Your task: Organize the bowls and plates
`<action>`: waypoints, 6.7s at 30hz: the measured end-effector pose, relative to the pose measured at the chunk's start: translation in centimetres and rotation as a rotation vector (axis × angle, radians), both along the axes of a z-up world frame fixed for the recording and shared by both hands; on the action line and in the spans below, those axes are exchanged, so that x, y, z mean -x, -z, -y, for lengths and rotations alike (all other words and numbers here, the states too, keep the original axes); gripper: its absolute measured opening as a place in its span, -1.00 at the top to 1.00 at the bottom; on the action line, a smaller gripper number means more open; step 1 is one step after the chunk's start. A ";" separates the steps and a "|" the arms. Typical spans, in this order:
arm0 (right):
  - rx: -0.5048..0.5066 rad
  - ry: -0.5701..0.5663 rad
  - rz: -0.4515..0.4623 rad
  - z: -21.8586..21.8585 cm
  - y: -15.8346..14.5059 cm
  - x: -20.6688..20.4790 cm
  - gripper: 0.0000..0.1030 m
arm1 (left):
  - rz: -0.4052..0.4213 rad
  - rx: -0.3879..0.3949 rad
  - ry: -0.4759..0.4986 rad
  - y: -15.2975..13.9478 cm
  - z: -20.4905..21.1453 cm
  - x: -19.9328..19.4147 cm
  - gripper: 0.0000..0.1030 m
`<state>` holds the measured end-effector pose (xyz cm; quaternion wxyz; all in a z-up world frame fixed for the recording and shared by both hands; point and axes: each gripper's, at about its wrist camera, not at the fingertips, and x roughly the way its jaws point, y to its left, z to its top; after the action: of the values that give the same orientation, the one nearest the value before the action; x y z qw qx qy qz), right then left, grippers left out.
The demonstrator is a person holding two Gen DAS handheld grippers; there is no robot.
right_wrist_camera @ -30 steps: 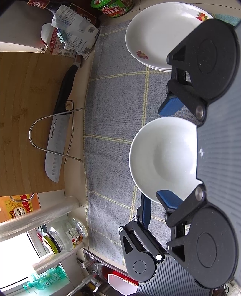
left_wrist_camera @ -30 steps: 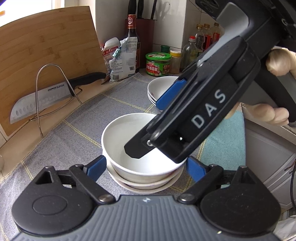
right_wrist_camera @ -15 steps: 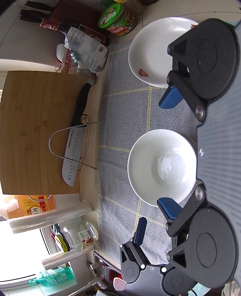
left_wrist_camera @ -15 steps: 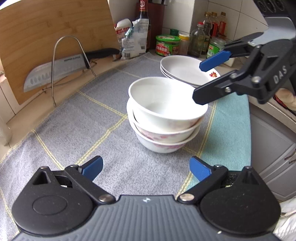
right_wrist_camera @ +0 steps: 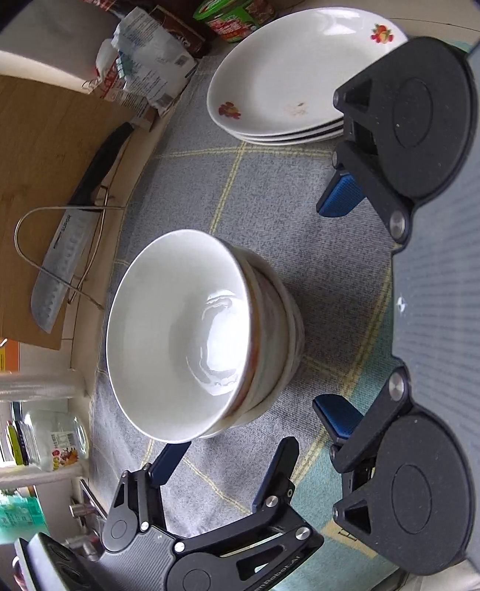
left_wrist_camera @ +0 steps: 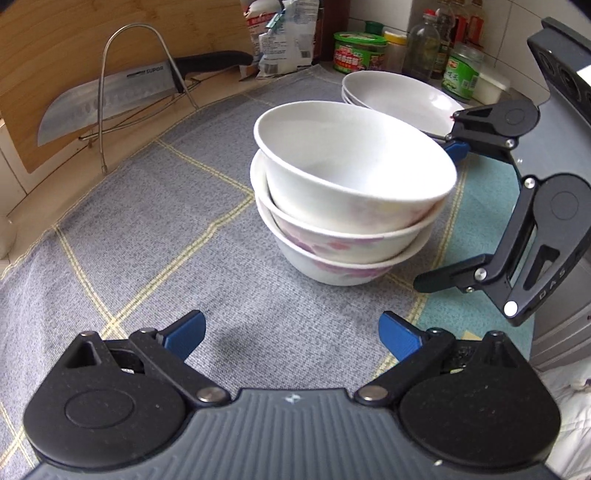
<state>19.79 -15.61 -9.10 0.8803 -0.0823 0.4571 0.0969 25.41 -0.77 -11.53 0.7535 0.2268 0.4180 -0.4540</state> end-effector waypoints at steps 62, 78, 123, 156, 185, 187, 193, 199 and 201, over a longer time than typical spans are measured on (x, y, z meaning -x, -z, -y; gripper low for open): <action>-0.030 -0.595 -0.053 2.2 -1.5 -4.2 -0.66 | 0.070 -0.013 0.595 1.1 4.6 -1.0 -0.43; 0.002 -0.591 -0.041 1.8 -1.9 -3.7 -0.66 | 0.072 -0.028 0.582 1.1 4.7 -0.8 -0.43; 0.093 -0.277 -0.017 20.2 -5.6 0.3 -0.66 | 0.206 -0.039 0.831 -1.7 25.8 0.2 -0.43; 0.105 -0.225 -0.004 20.8 -4.3 1.0 -1.00 | 0.253 0.080 0.364 -2.3 20.2 -1.4 -0.91; -0.017 0.883 0.131 7.1 -10.5 13.2 -1.00 | 0.219 0.155 -0.293 -10.9 5.9 8.1 -0.99; -0.002 0.894 0.145 6.4 -10.8 13.7 -1.00 | 0.230 0.150 -0.277 -11.1 6.0 8.7 -0.99; 0.016 0.912 0.170 5.6 -11.3 14.8 -1.00 | 0.242 0.149 -0.285 -11.7 6.2 9.5 -0.99; 0.005 0.926 0.186 5.4 -11.7 15.4 -1.00 | 0.243 0.147 -0.287 -11.9 6.1 9.6 -0.99; -0.005 0.927 0.190 5.4 -11.9 15.5 -1.00 | 0.243 0.147 -0.288 -12.0 6.0 9.7 -0.99</action>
<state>4.29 -21.04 2.77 0.8689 0.1241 0.3628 -0.3132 15.72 -6.74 0.46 0.8701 0.1621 0.3179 -0.3401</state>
